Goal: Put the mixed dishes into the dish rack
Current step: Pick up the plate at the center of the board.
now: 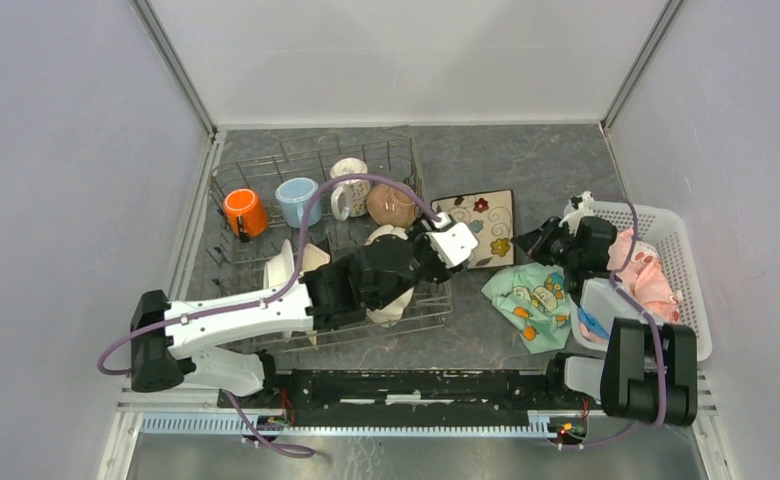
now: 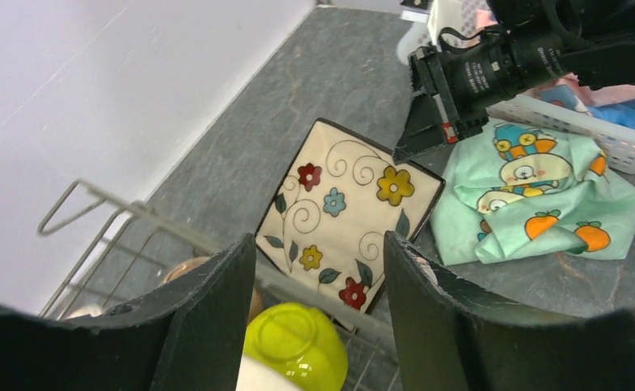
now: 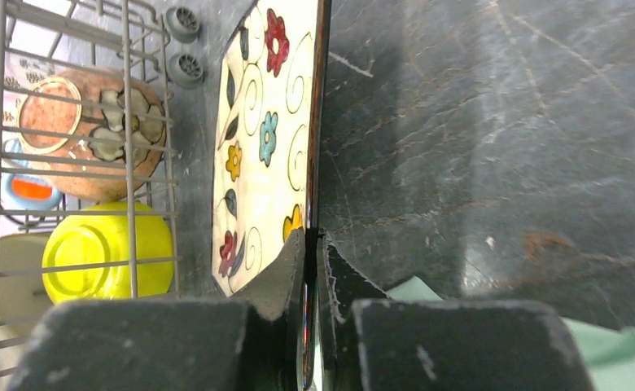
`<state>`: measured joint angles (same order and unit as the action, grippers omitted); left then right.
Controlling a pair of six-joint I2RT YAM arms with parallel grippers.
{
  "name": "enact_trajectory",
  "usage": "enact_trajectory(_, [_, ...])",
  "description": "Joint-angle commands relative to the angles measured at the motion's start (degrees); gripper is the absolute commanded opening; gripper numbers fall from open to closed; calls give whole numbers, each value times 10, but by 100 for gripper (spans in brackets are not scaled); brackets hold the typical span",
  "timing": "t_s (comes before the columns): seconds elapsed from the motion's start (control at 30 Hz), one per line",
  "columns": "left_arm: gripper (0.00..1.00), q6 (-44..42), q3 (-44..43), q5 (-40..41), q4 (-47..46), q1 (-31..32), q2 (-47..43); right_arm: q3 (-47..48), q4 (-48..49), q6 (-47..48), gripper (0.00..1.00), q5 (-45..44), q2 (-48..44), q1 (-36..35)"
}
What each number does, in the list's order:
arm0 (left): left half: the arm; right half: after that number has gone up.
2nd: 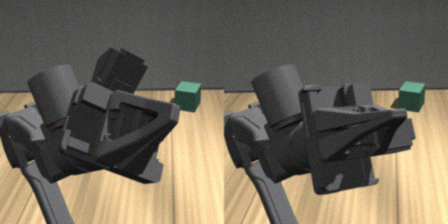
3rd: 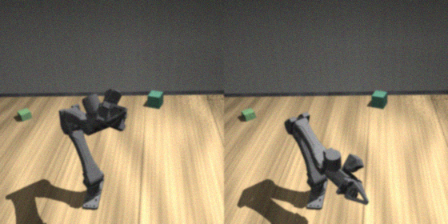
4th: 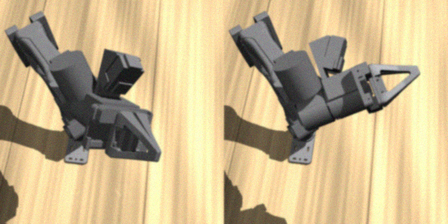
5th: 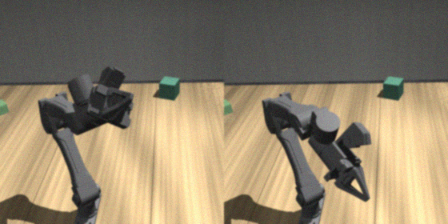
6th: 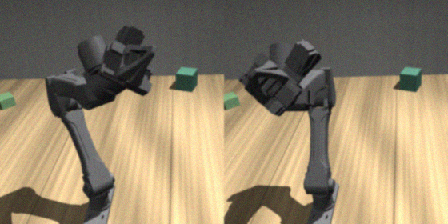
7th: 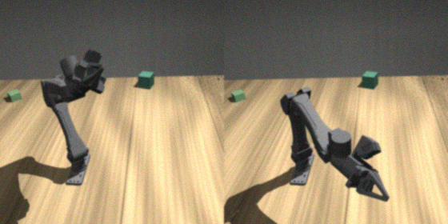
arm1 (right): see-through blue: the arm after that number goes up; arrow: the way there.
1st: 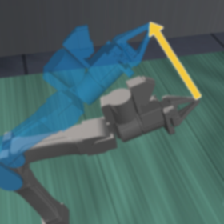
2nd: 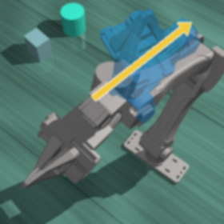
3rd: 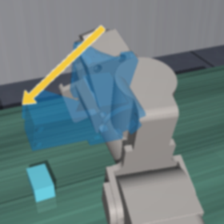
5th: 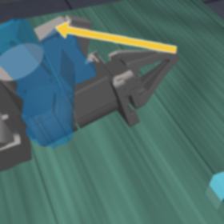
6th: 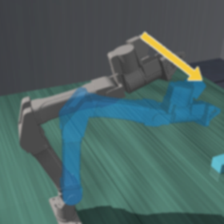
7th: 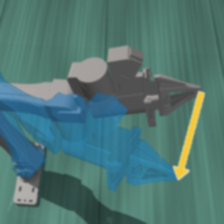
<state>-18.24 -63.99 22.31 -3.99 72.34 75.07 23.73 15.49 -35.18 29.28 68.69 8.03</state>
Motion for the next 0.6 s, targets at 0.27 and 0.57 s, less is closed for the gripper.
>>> enact_trajectory(0.27, [56,297,-41,24,292,-314,-115,84,116,21,1,84,94,-24])
enact_trajectory(0.57, [59,319,-56,76,406,-430,-140,180,24,96,2,102,238,-45])
